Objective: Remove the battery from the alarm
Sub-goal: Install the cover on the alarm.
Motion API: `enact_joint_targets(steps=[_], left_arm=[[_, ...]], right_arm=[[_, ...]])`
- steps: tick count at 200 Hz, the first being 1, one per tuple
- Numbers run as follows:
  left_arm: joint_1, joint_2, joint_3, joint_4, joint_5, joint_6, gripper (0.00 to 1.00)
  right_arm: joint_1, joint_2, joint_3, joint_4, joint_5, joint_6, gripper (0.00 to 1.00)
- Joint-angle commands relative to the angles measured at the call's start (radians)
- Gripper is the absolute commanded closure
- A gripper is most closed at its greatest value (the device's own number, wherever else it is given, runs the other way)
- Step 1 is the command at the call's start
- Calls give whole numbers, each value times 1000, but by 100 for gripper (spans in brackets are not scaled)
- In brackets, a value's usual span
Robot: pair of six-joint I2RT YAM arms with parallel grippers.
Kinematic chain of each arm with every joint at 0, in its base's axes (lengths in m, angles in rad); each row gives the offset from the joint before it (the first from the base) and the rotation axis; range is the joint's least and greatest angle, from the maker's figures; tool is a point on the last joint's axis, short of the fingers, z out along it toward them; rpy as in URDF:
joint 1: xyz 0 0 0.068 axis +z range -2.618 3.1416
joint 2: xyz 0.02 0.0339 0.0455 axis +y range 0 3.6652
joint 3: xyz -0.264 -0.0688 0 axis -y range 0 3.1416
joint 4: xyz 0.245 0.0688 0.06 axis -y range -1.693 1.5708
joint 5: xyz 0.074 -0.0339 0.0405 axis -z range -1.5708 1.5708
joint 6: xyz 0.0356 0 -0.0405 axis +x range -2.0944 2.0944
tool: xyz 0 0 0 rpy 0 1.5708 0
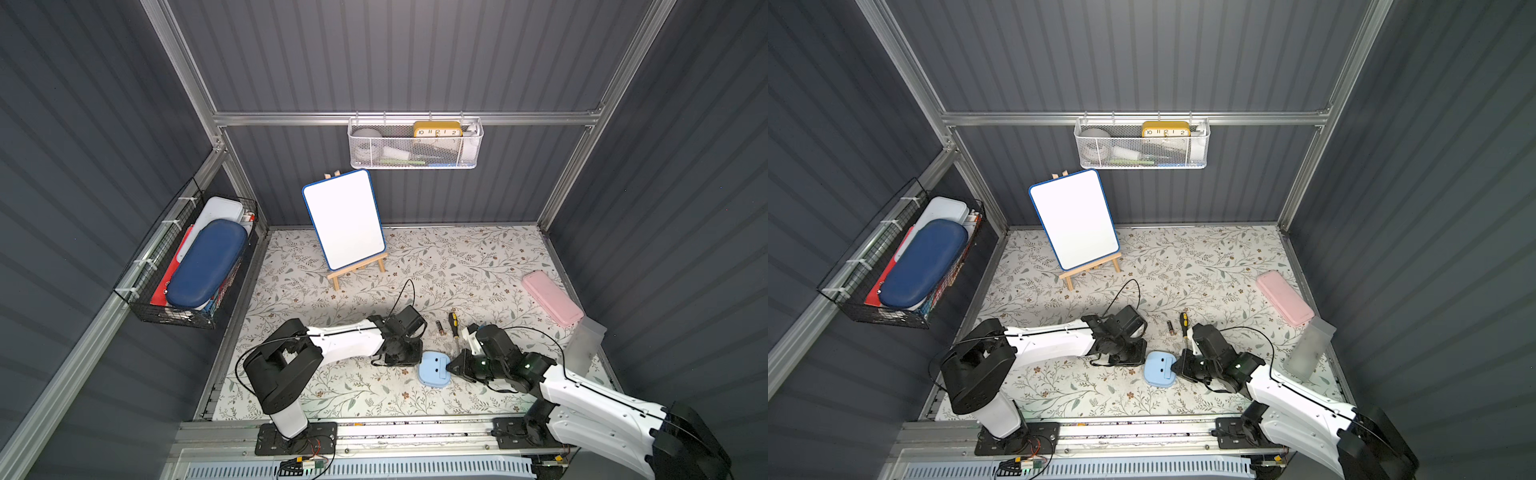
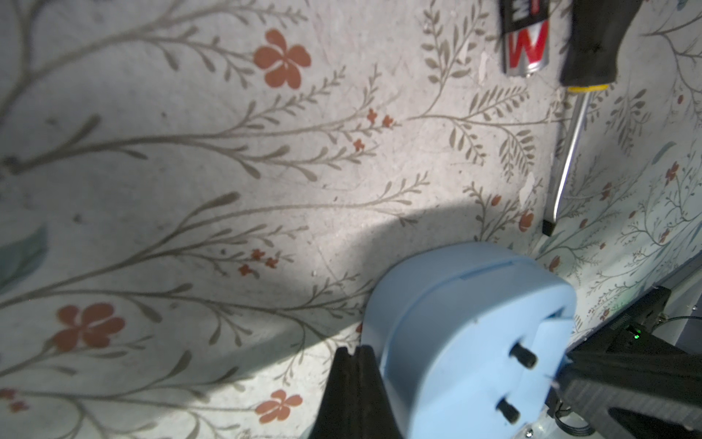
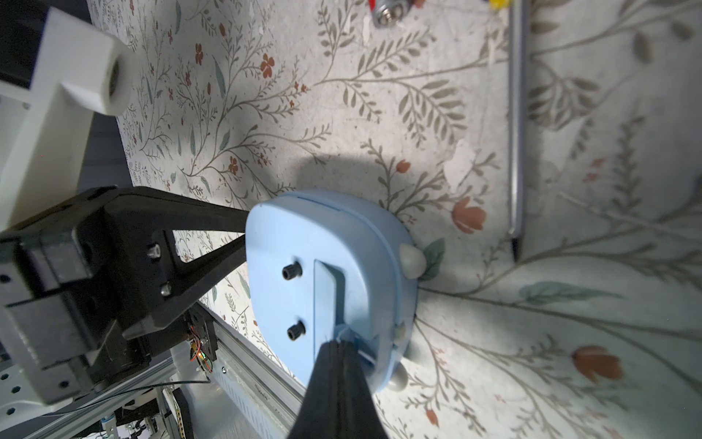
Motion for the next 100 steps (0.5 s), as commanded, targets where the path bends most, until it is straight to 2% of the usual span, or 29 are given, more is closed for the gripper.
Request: enact_joint_targets(steps=[1,100], left_arm=[[-3,10,20,0,16,16,100],[-3,10,18,4,20,16,100]], right_arm=[[4,-3,-9,-10,18,1,100],[8,34,1,5,9,12,100]])
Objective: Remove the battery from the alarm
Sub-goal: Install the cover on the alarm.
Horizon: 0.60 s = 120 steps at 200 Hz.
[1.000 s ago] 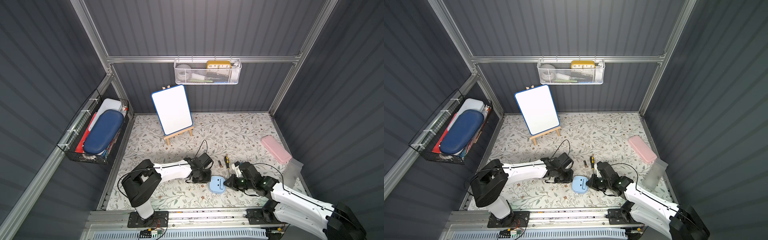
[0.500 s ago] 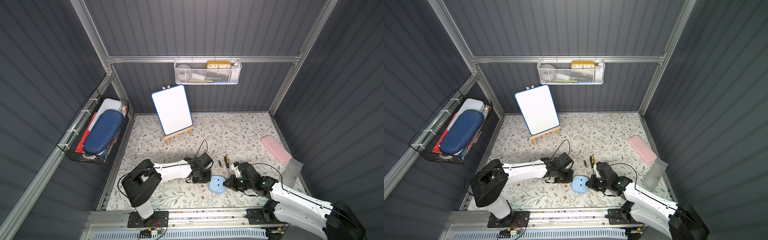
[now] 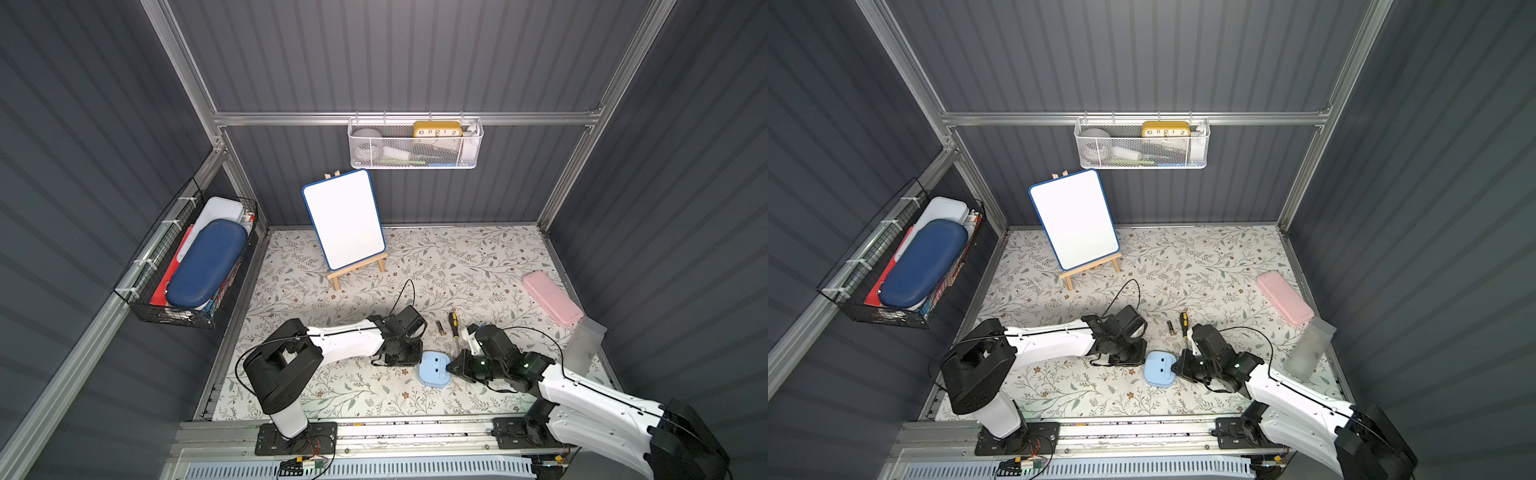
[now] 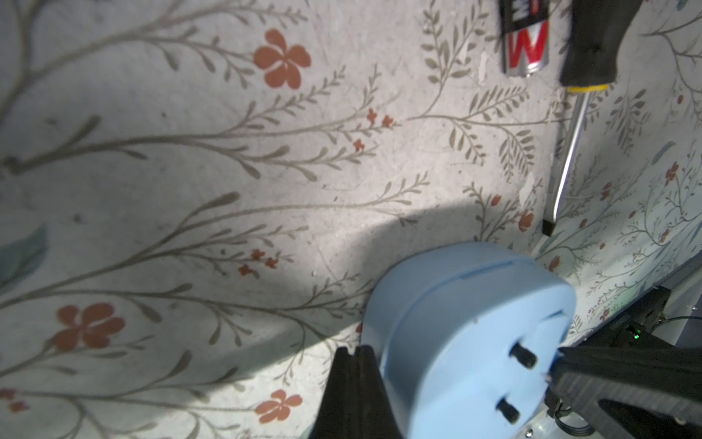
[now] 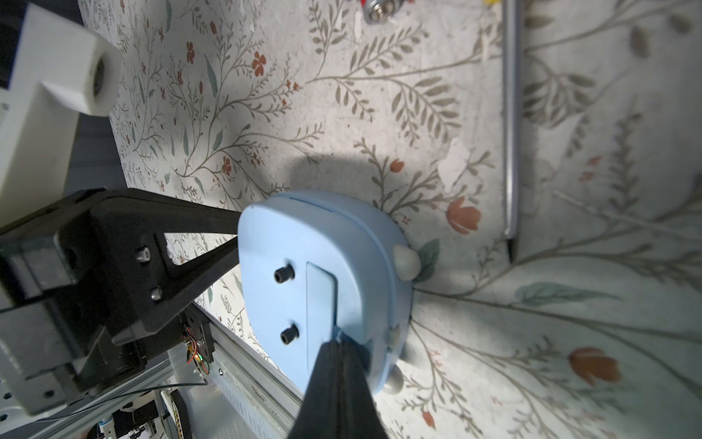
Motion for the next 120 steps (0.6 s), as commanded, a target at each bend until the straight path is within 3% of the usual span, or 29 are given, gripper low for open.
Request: enact_joint_targets(steps=[1,52,94,120], left_arm=[[-3,10,18,3,20,16,100],[-3,11,22,3,20,19,100],[-3,11,27,2,23,25,100],[-4,7,27,2,23,26,100]], right_arm=[[6,15,1,0,6,10,100],[12,26,7,-4,6,9,100],[18,17,27,-57,26,-13,81],[20,8,37,-83,38,-17,78]])
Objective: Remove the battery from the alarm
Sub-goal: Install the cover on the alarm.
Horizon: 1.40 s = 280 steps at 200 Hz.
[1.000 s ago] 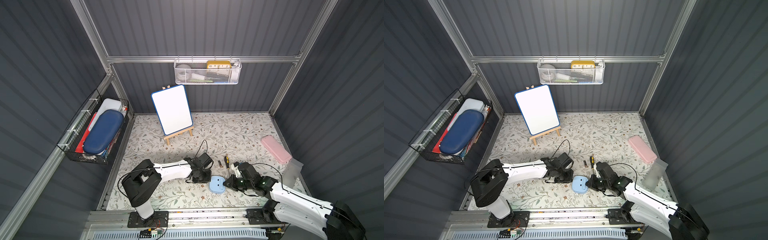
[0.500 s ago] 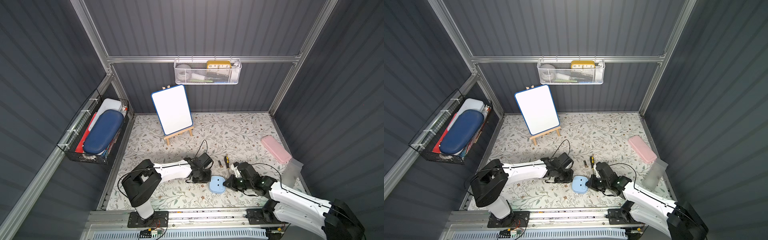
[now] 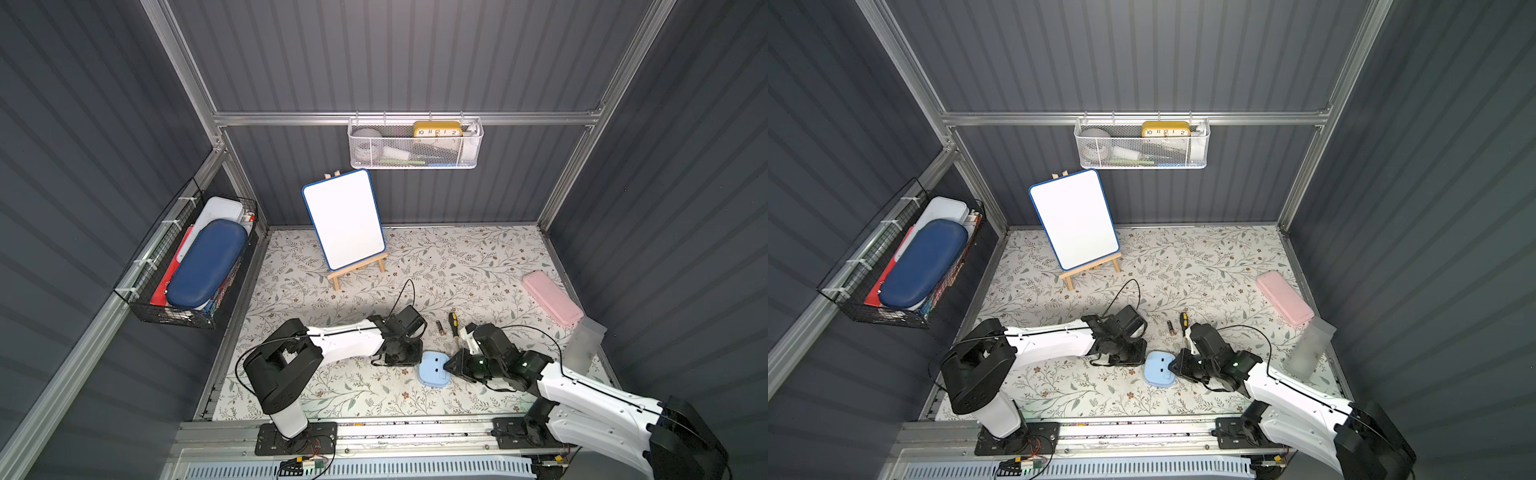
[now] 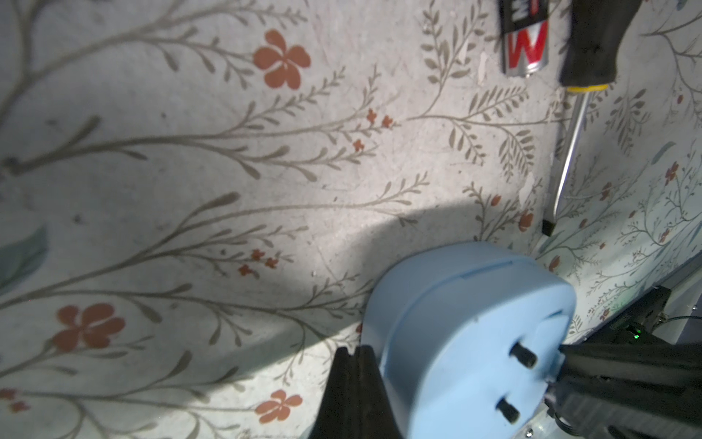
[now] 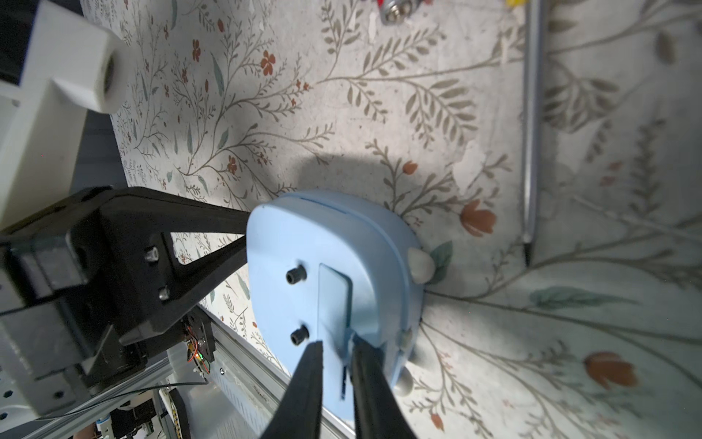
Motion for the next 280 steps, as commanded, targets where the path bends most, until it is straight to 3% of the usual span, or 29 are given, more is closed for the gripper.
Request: enact_joint_targets(steps=[1,58,127,280], left_arm=[[-4,7,26,3,22,25,100],[-3,-1,24,-10,4,17,100],[-3,-3,19,-4,6,14,100],[-3,2,6,21,16,17,100]], right_arm=[[6,-3,17,-74,31,-13,78],[7,-29,45,-126,64,-29,76],[6,-20,62,-122,67,-49,64],[9,108,98,-169,105,-82,65]])
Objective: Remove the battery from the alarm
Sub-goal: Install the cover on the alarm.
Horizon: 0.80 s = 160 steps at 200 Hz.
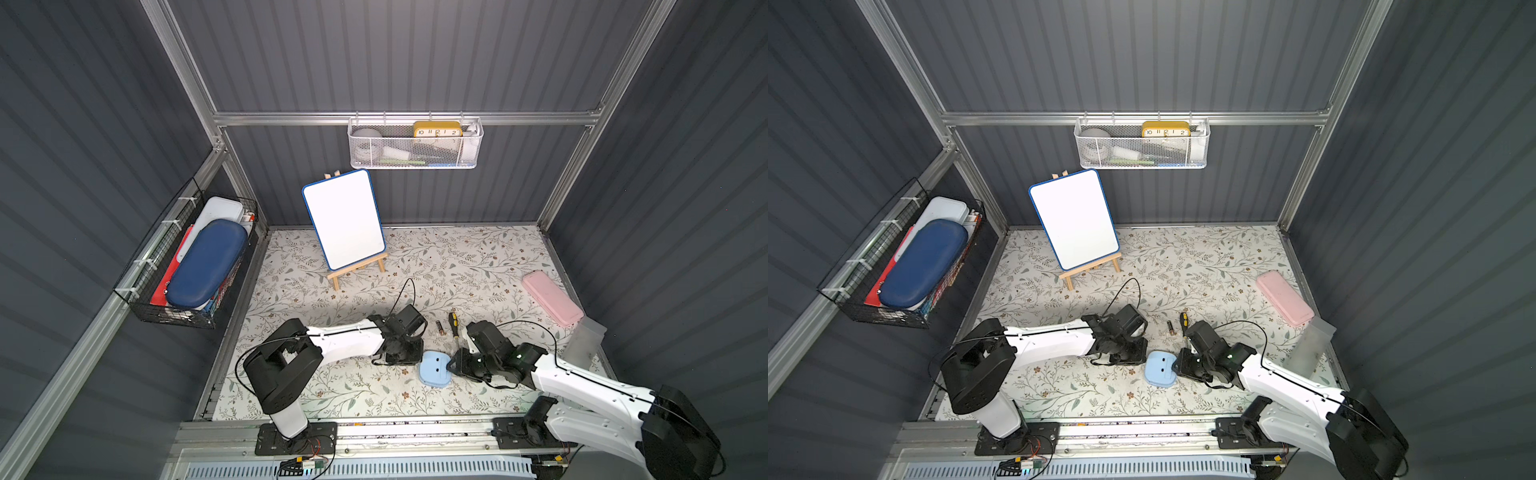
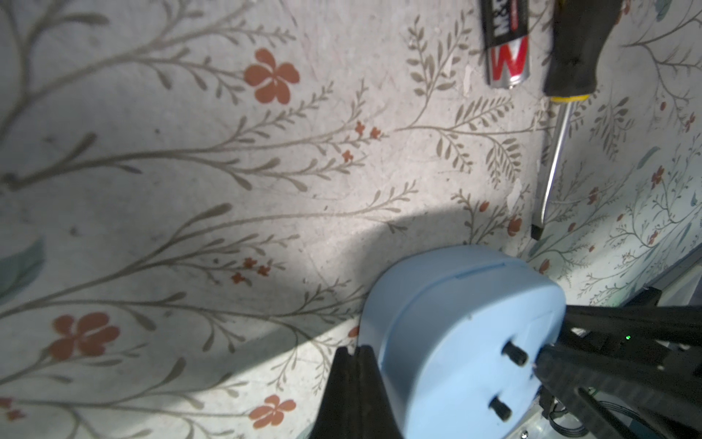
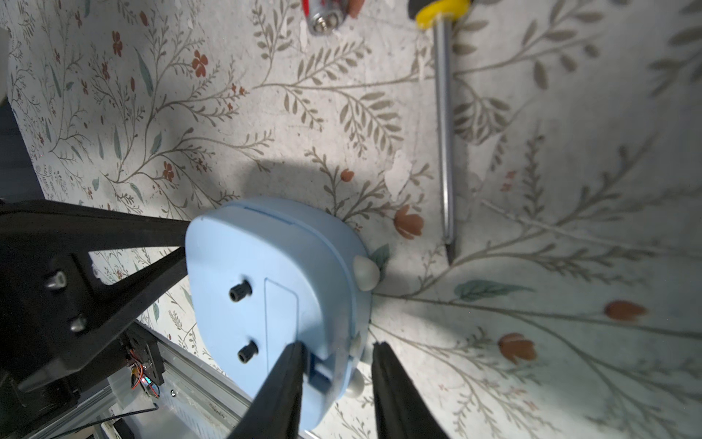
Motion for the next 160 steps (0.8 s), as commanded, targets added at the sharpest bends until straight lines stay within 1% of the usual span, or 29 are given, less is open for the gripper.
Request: enact_joint_targets(steps=[1,24,45,60,81,93,113,122,129,143,148,160], left_arm=[[-3,2,2,10,17,17,100],[-3,-1,6,7,15,17,100],[-3,-3,7,2,10,14,100],[-4,-11,10,-6,8,5,100],[-3,-33,21,-28,-9,-9,100],[2,-46,24,-36,-20,-9,100],[7,-60,17,-46,-17,-14,100],[7,-68,8,-50,-15,-18,100],[7,-80,-1,-54,-10,-23,100],[7,-114,-31,-57,-3,-39,100],[7,-133,-49,-50,-6,-42,100],[7,-178,-100,-28,5,-40,100]], right_arm=[[5,24,19,-29,17,-21,65],[8,37,33,-44,10,-34,66],[10,-7,51,-64,32,-31,66],[10,-49,65,-66,56,-33,65],[10,-87,90,-72,121,-32,64],[7,-91,99,-76,149,-44,64],[5,-61,126,-144,179,-54,64],[4,-41,141,-189,198,-52,67],[4,-27,151,-217,209,-50,71],[4,-11,169,-263,201,-61,75],[4,-12,169,-262,207,-62,77],[2,-16,156,-215,228,-78,85]])
